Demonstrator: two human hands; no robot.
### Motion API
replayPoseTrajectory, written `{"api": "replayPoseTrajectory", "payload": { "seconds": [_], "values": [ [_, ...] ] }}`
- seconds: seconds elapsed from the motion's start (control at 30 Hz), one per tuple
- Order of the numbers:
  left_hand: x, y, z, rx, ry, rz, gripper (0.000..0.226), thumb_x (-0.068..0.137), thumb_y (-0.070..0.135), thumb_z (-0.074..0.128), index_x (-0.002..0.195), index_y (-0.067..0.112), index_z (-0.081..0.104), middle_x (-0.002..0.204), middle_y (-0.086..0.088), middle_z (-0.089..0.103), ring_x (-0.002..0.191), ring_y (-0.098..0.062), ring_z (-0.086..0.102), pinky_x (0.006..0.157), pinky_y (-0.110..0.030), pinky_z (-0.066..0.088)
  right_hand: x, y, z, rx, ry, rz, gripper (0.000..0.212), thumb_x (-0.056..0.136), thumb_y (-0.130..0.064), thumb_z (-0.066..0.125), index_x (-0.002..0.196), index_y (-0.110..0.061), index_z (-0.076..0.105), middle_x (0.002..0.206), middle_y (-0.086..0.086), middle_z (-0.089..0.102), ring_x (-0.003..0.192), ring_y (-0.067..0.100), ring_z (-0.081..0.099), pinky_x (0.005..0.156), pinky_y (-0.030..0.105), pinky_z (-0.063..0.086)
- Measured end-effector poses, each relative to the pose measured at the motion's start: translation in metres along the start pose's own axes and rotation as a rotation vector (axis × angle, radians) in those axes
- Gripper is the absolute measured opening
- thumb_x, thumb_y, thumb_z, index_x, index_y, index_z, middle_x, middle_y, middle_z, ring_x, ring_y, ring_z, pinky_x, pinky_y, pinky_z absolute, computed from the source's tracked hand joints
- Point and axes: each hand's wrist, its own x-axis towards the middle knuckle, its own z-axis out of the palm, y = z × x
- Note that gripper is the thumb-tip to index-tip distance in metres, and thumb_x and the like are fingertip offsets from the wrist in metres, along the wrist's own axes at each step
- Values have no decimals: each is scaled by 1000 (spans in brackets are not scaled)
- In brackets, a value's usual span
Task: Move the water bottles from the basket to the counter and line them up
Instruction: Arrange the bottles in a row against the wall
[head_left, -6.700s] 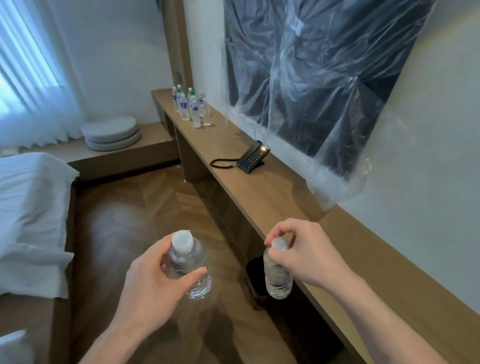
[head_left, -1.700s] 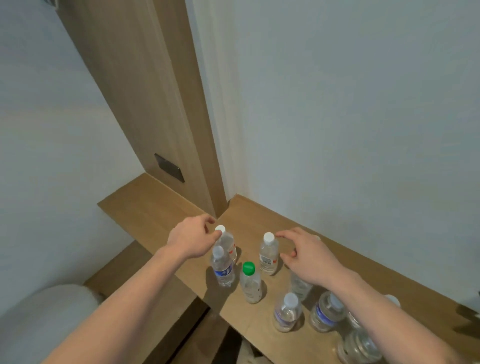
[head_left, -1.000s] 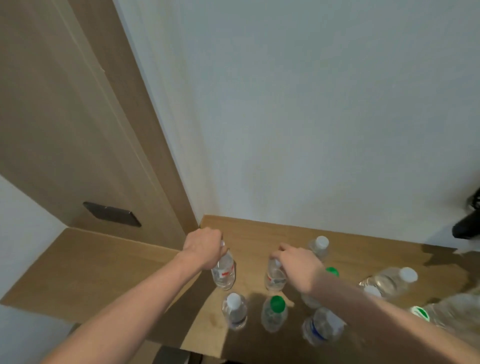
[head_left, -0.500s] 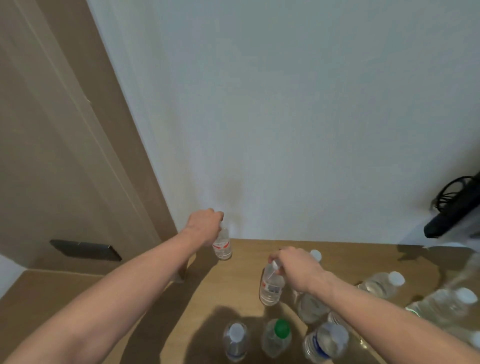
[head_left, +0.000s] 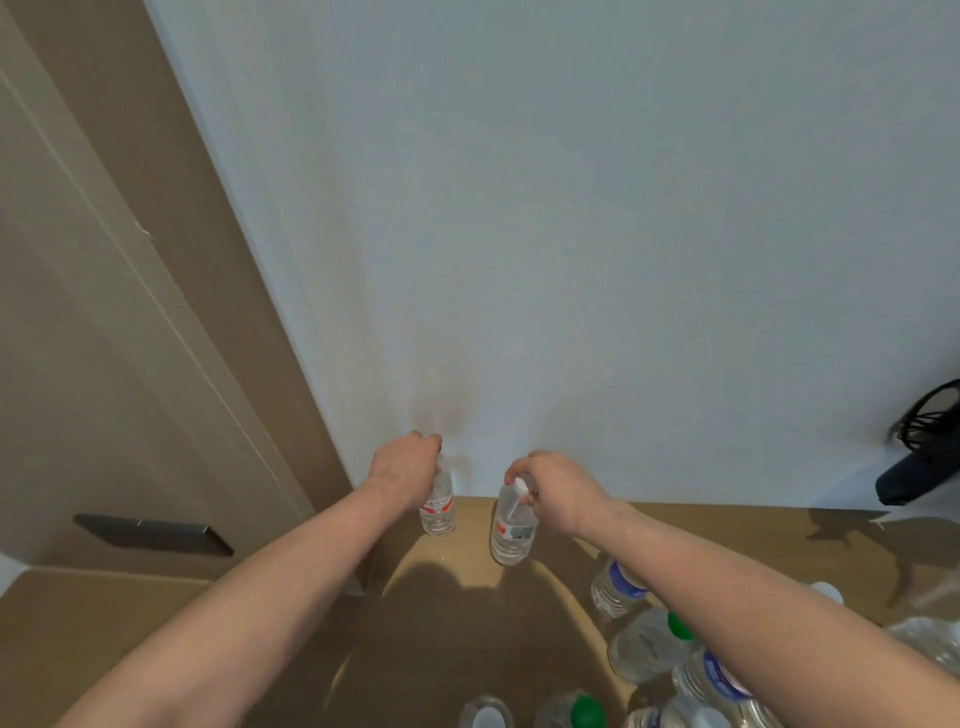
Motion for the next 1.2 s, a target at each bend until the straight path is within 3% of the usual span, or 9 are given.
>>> {"api": "replayPoseTrajectory", "payload": {
  "seconds": [0.43, 0.77, 0.93, 1.07, 1.2],
  "values": [
    [13, -12, 18, -286, 41, -45, 33, 105, 26, 57, 138, 20, 55, 129, -12, 57, 112, -38, 65, 93, -43, 51, 83, -22, 24, 114, -42, -4, 38, 92, -4, 68, 126, -20, 72, 122, 8, 67, 115, 27, 63, 97, 32, 47],
    [17, -14, 29, -453, 51, -100, 36, 103, 29, 61, 137, 21, 56, 130, -7, 55, 116, -34, 61, 100, -41, 48, 94, -29, 42, 238, 4, 7, 38, 99, -18, 68, 136, -14, 68, 130, 13, 67, 125, 28, 60, 105, 31, 40],
    [16, -18, 30, -458, 62, -98, 35, 102, 31, 62, 136, 21, 58, 127, -6, 58, 116, -31, 60, 102, -41, 47, 95, -29, 39, 229, 41, 4, 31, 101, -30, 67, 128, -16, 73, 125, 9, 70, 121, 26, 60, 100, 31, 42],
    [15, -20, 28, -456, 73, -87, 35, 102, 31, 63, 135, 21, 59, 129, -5, 59, 118, -30, 60, 103, -40, 47, 95, -27, 29, 114, -66, -94, 26, 101, -16, 63, 124, -18, 75, 126, 6, 71, 119, 27, 63, 98, 32, 44],
    [16, -21, 27, -445, 80, -71, 34, 103, 27, 63, 135, 20, 59, 129, -7, 60, 118, -31, 60, 102, -40, 47, 97, -22, 18, -8, -157, -180, 51, 89, 7, 55, 126, -22, 74, 131, 2, 70, 121, 25, 61, 98, 31, 46]
  ]
}}
